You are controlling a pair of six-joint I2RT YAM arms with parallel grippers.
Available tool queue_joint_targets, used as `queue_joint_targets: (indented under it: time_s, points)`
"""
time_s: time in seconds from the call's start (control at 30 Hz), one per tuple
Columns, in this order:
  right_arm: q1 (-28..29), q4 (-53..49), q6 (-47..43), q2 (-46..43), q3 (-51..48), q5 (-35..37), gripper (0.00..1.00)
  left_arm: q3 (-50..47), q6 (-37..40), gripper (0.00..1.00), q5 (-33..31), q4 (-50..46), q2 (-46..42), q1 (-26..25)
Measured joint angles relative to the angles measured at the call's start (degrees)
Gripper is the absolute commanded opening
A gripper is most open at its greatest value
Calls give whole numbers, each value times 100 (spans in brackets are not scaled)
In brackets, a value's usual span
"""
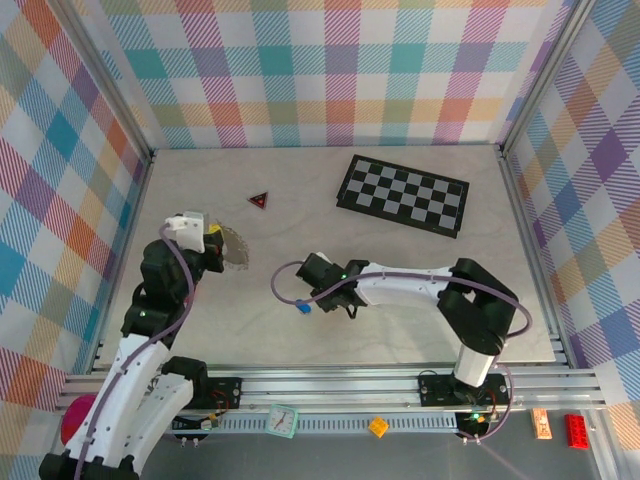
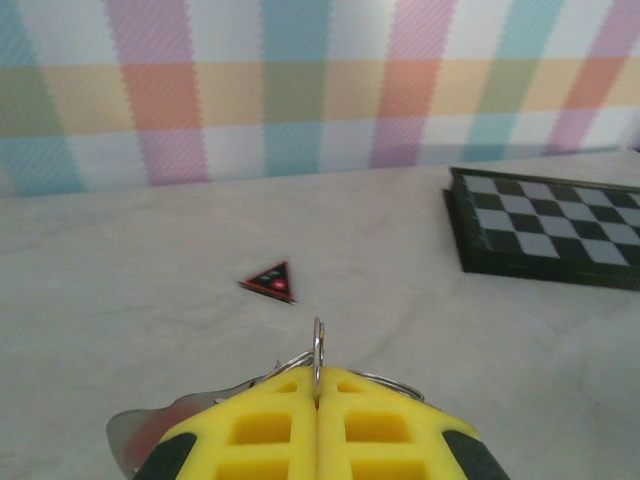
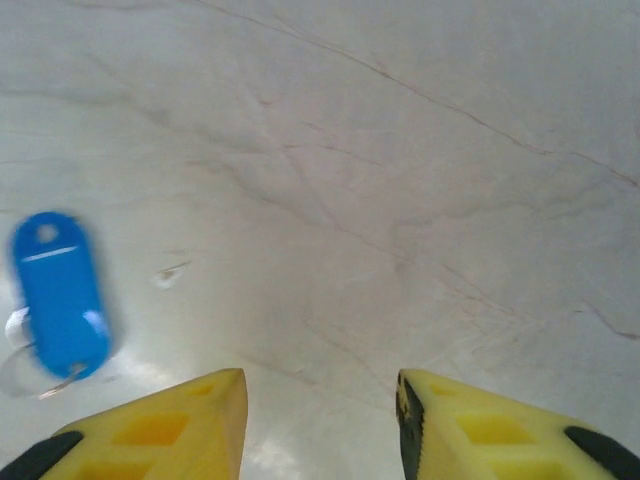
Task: Put the keys on the keyring
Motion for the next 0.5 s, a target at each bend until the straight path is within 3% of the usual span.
queue_joint_targets:
  time_s: [0.2, 0.5]
  points:
    - [-28, -380, 282, 50, 549, -1287, 42, 20, -31, 0, 369, 20, 385, 0]
    - [61, -332, 3388, -50, 501, -1436, 44, 20, -74, 0, 367, 35, 289, 0]
